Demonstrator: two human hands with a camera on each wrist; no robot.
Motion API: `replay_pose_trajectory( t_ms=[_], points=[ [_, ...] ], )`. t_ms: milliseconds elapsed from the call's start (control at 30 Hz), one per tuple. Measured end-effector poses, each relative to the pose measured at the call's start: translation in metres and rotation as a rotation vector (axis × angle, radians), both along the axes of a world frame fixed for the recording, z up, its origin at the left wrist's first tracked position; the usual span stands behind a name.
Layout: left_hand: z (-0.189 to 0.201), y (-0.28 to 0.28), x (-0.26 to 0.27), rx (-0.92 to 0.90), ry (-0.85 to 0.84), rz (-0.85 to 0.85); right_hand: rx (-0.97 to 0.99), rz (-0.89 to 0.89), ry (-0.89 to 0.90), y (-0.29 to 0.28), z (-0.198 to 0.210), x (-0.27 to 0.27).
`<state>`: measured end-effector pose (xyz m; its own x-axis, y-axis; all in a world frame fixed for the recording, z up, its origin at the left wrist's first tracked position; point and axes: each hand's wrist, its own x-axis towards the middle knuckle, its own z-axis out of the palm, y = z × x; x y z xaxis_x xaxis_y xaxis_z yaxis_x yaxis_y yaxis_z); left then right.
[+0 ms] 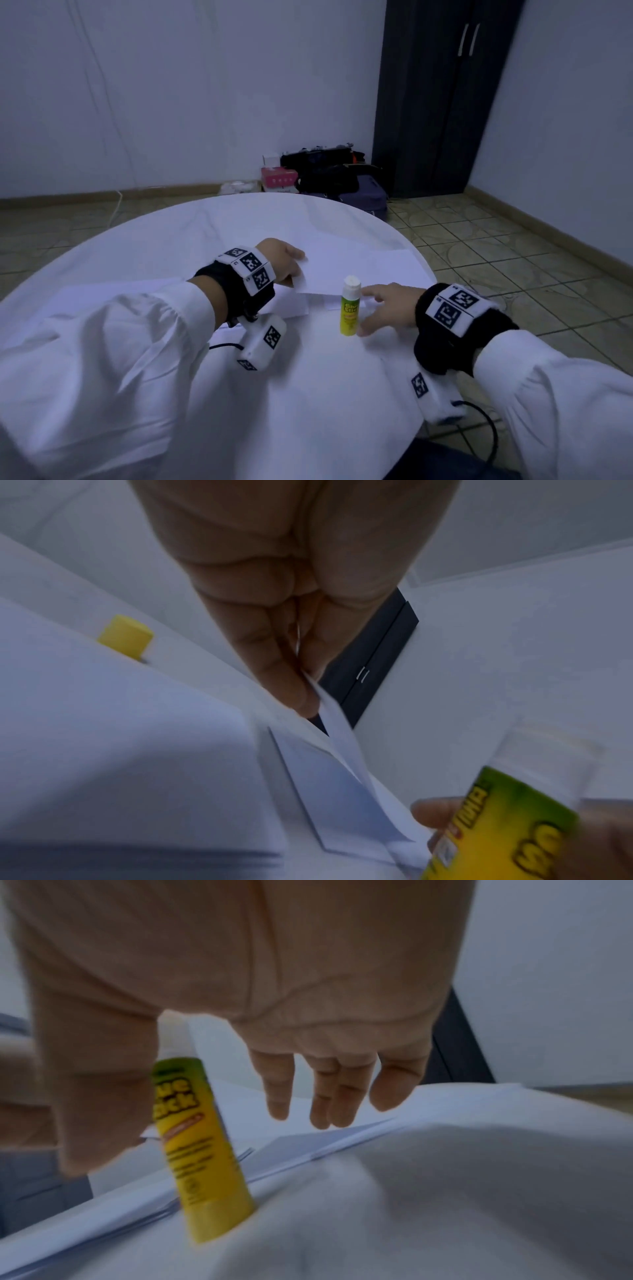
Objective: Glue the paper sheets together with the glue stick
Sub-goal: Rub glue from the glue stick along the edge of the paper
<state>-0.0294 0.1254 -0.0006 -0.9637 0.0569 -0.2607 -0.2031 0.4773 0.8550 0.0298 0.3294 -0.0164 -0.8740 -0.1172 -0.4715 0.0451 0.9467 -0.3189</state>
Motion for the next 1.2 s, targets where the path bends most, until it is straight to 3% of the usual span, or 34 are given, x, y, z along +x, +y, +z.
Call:
replay_pose_trajectory(
  t_ms=[233,367,433,567,767,967,1100,1200],
  points=[
    [-0.005,-0.07,0.07,-0.045,-0.028,0.044,-0.177,-0.032,0.177,-0.015,0.006,0.021],
    [-0.023,-0.095,0.117,-0.096,-0.092,0.045,-0.091,-0.112,-0.027,-0.025,0.0,0.039],
    [-0.034,-0.098,0.131,-0.122,-0.132,0.025,-0.016,-0.101,-0.031,-0.044,-0.008,0.048],
    [-0.049,-0.096,0.14,-0.189,-0.118,-0.013,0.133,0.002,0.078,-0.092,-0.025,0.054],
    [-0.055,-0.099,0.142,-0.276,-0.097,-0.058,0.085,0.055,0.143,-0.134,-0.031,0.063],
    [-0.052,-0.106,0.14,-0.351,-0.1,-0.121,0.105,0.079,0.069,-0.158,-0.03,0.069],
    [-0.05,-0.118,0.141,-0.45,-0.11,-0.166,-0.059,-0.017,0.046,-0.147,-0.018,0.067],
    [-0.039,-0.126,0.149,-0.666,-0.128,-0.286,-0.288,-0.097,0.044,-0.126,-0.002,0.059]
  ],
)
